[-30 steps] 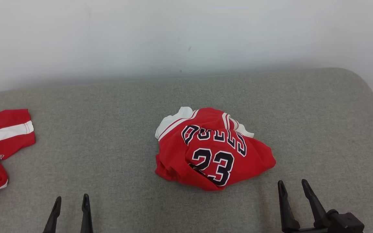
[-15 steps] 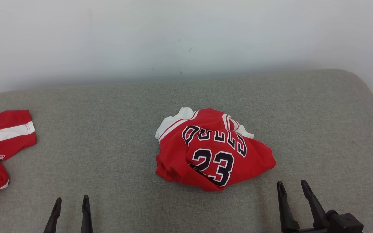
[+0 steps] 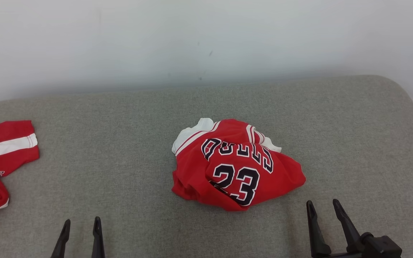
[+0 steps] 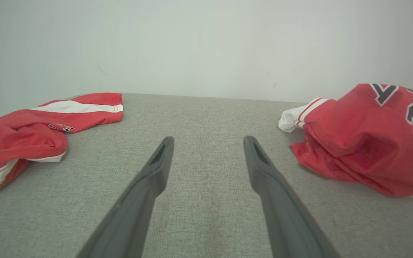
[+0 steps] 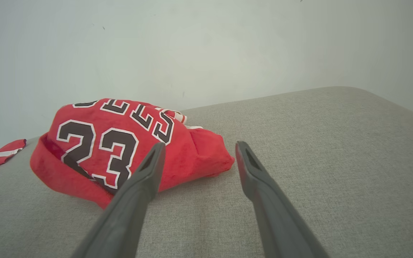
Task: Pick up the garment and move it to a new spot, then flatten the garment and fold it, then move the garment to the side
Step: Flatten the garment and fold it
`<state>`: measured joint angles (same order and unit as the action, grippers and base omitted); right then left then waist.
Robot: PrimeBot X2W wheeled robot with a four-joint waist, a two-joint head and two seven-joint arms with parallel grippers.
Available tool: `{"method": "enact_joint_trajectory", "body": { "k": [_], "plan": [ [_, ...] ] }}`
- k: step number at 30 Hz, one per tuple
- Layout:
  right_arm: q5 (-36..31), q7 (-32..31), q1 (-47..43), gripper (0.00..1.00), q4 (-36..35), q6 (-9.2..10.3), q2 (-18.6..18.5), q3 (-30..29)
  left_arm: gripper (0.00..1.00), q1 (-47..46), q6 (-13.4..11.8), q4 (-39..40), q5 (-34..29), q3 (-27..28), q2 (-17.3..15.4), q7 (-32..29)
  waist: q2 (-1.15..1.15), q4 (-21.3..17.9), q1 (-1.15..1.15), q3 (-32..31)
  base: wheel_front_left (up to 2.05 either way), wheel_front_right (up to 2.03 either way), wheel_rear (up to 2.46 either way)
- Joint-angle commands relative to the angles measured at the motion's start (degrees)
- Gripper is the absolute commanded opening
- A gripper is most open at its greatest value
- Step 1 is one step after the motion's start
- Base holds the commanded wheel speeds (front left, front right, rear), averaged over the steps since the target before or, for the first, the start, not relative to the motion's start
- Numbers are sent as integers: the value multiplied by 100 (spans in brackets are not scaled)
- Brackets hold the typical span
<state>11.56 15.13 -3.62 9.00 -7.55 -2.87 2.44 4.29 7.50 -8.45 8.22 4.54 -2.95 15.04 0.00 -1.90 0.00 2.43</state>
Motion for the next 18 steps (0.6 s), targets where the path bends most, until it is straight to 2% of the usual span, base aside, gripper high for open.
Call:
{"method": "enact_joint_trajectory", "body": {
  "k": [1, 10, 18],
  "plan": [
    [31, 8, -12, 100, 8, 12, -2, 5, 100, -82, -5, -12, 36, -4, 12, 16, 0, -1, 0, 8, 0, 0, 0],
    [63, 8, 97, 100, -1, 12, -2, 10, 100, -528, -5, -156, 67, -359, 7, 16, 0, -37, 0, 133, 0, 0, 0],
    [157, 8, 305, 100, 6, 12, -2, 92, 100, -1752, -6, -607, 253, -918, -228, 16, 0, -251, 0, 481, 0, 0, 0]
  ]
}}
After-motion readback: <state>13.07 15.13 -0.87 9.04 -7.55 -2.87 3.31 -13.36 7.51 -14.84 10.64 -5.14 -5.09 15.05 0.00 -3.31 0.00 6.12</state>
